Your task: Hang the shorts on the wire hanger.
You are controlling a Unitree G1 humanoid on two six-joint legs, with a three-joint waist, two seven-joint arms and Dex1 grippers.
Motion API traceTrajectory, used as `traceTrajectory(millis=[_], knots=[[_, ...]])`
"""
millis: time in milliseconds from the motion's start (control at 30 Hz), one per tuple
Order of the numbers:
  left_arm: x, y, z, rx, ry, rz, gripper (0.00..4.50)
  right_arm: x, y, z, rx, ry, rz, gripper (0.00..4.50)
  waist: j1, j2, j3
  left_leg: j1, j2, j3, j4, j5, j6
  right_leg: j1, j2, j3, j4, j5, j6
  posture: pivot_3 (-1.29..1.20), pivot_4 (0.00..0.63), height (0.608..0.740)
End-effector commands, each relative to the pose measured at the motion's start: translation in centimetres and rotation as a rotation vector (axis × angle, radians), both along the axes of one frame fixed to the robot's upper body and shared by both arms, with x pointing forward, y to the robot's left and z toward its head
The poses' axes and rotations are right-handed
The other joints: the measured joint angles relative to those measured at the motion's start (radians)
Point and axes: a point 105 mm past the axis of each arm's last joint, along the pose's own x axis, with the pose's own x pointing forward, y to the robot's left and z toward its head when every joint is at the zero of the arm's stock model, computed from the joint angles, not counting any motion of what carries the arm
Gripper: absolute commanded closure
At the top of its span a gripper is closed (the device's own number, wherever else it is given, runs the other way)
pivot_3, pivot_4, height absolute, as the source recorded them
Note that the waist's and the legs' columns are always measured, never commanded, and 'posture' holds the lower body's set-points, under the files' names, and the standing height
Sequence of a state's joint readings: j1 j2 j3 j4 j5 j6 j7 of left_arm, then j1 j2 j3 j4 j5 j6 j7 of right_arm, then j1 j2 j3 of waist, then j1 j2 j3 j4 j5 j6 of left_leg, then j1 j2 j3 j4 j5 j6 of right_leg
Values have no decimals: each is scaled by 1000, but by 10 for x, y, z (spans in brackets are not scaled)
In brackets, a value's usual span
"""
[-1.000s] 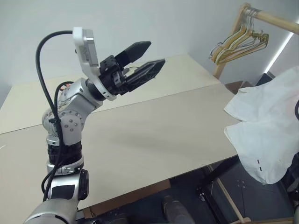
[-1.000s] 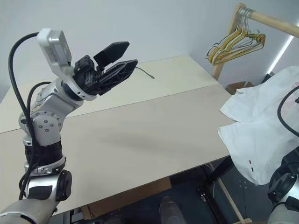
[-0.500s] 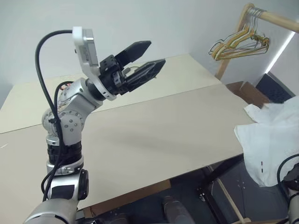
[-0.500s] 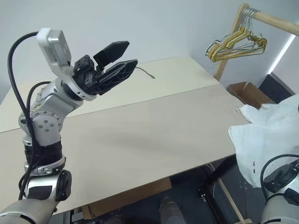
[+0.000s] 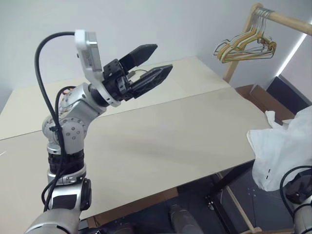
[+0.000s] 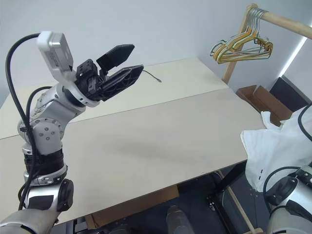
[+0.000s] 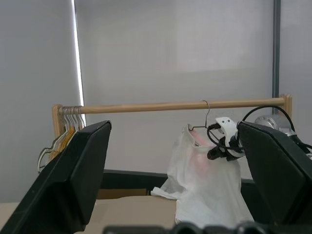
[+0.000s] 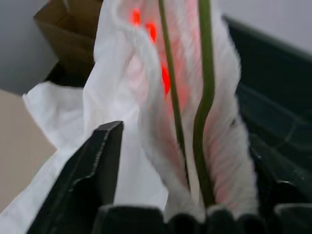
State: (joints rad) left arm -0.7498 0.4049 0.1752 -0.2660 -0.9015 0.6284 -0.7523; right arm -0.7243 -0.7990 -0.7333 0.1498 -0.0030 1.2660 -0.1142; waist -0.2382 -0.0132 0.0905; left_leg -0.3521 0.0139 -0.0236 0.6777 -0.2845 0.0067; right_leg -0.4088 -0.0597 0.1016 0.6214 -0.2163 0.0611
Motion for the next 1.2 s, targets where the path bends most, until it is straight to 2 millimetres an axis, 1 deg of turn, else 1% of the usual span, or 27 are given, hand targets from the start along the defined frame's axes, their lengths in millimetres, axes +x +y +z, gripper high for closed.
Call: traceTrajectory(millis=[33, 67, 133, 200, 233, 300, 367, 400, 433, 467, 533, 567, 600, 633, 667, 733, 767, 867, 967, 1133, 1200], knots=[[-6, 2, 6, 15, -60, 22, 0, -6, -1, 64, -488, -71, -96, 46, 0, 0, 0, 0, 0, 0, 0, 0, 0, 0, 0, 0, 0, 0, 0, -178, 46, 740], [-6, 3, 6, 16, -58, 31, 0, -7, 3, 78, -603, -103, -115, 46, 0, 0, 0, 0, 0, 0, 0, 0, 0, 0, 0, 0, 0, 0, 0, -176, 45, 740], [-5, 5, 4, 14, -55, 52, 0, -7, 15, 98, -747, -194, -129, 46, -1, 0, 0, 0, 0, 1, 0, 0, 0, 0, 0, 0, 0, 0, 0, -174, 44, 740], [-2, 9, 3, -7, -46, 90, 0, -8, 34, 117, -910, -269, -135, 46, -1, 0, 0, 0, 0, 1, 0, 0, 0, 0, 0, 1, 0, 0, 0, -171, 43, 740], [0, 14, -1, -9, -44, 128, 0, -7, 55, 133, -1027, -350, -128, 46, -2, 1, 0, 0, 0, 0, 0, 0, 0, 0, 0, 1, 0, 0, 0, -166, 42, 740], [2, 21, -12, 15, -40, 196, 0, -3, 95, 152, -1175, -507, -74, 46, -6, 2, -1, 2, 0, 1, -1, 0, 0, 0, 0, 2, 1, 0, 0, -163, 42, 740], [2, 26, -20, 34, -38, 239, 0, 4, 119, 157, -1207, -601, 7, 46, -10, 2, -1, 3, 0, 1, -1, 0, 0, 0, 1, 2, 1, 0, 0, -153, 43, 740], [2, 30, -25, 39, -34, 265, 0, 13, 136, 157, -1215, -640, 103, 46, -11, 1, -1, 3, 0, 0, -1, 0, -1, 1, 1, 2, 1, 0, 0, -148, 43, 740], [1, 34, -31, 57, -23, 289, 0, 24, 154, 155, -1209, -679, 215, 46, -14, 1, -1, 3, 0, 0, -1, 0, -1, 1, 1, 2, 1, 0, 0, -132, 44, 740], [1, 40, -40, 92, -13, 330, 0, 42, 180, 146, -1123, -727, 424, 46, -16, 0, -1, 4, 0, 0, -1, 0, -1, 2, 0, 2, 1, 0, 0, -106, 45, 740], [0, 46, -50, 150, 7, 384, 0, 62, 219, 129, -1010, -783, 728, 46, -17, -4, 0, 7, 1, 0, -2, 0, -1, 5, 1, 2, 1, 0, 0, -71, 45, 740], [1, 51, -59, 206, 10, 424, 0, 73, 243, 108, -923, -748, 952, 46, -14, -5, 0, 7, 1, -1, -2, 0, -1, 5, 1, 2, 1, 0, 0, -52, 45, 740], [1, 54, -64, 244, 11, 448, 0, 78, 257, 93, -867, -719, 1091, 46, -6, -5, 0, 6, 1, -2, -2, 0, -1, 5, 1, 1, 1, 0, 0, -43, 45, 740], [0, 58, -71, 298, 11, 470, 0, 84, 273, 71, -782, -639, 1275, 46, 5, -5, 0, 6, 1, -2, -2, 0, 0, 5, 1, 0, 0, 0, 0, -26, 44, 740], [-1, 61, -78, 336, 18, 483, 0, 85, 286, 49, -729, -546, 1446, 46, 17, -5, 1, 6, 1, -2, -2, 0, 0, 5, 1, 0, 0, 1, -1, -13, 44, 740], [-4, 67, -87, 391, 32, 493, 0, 83, 298, 22, -666, -413, 1650, 46, 52, -5, 1, 7, 1, -3, -1, 0, 0, 3, 0, -2, -1, 1, -2, 11, 39, 740], [-4, 69, -92, 416, 45, 492, 0, 81, 301, 14, -652, -384, 1730, 46, 68, -5, 1, 7, 1, -3, -1, 0, 0, 2, -1, -2, -2, 4, -5, 20, 37, 740], [-5, 75, -100, 453, 64, 486, 0, 76, 305, 4, -607, -326, 1858, 46, 121, -5, 1, 4, 1, -3, 0, 0, 0, 1, -1, -5, -6, 6, -7, 30, 42, 740], [-4, 76, -102, 469, 66, 485, 0, 72, 305, -2, -589, -268, 1915, 46, 161, -5, 1, 2, 1, -3, 0, 0, 0, 0, -1, -6, -8, 6, -6, 37, 48, 740], [-5, 75, -105, 477, 72, 474, 0, 65, 303, -7, -578, -248, 1926, 46, 194, -5, 1, 0, 1, -2, -1, 0, 0, -3, -1, -7, -8, 7, -8, 29, 47, 740], [-4, 74, -107, 476, 75, 470, 0, 62, 303, -8, -582, -241, 1928, 46, 197, -5, 1, -1, 1, -2, 0, 0, 0, -4, -1, -6, -8, 7, -8, 23, 49, 740]])
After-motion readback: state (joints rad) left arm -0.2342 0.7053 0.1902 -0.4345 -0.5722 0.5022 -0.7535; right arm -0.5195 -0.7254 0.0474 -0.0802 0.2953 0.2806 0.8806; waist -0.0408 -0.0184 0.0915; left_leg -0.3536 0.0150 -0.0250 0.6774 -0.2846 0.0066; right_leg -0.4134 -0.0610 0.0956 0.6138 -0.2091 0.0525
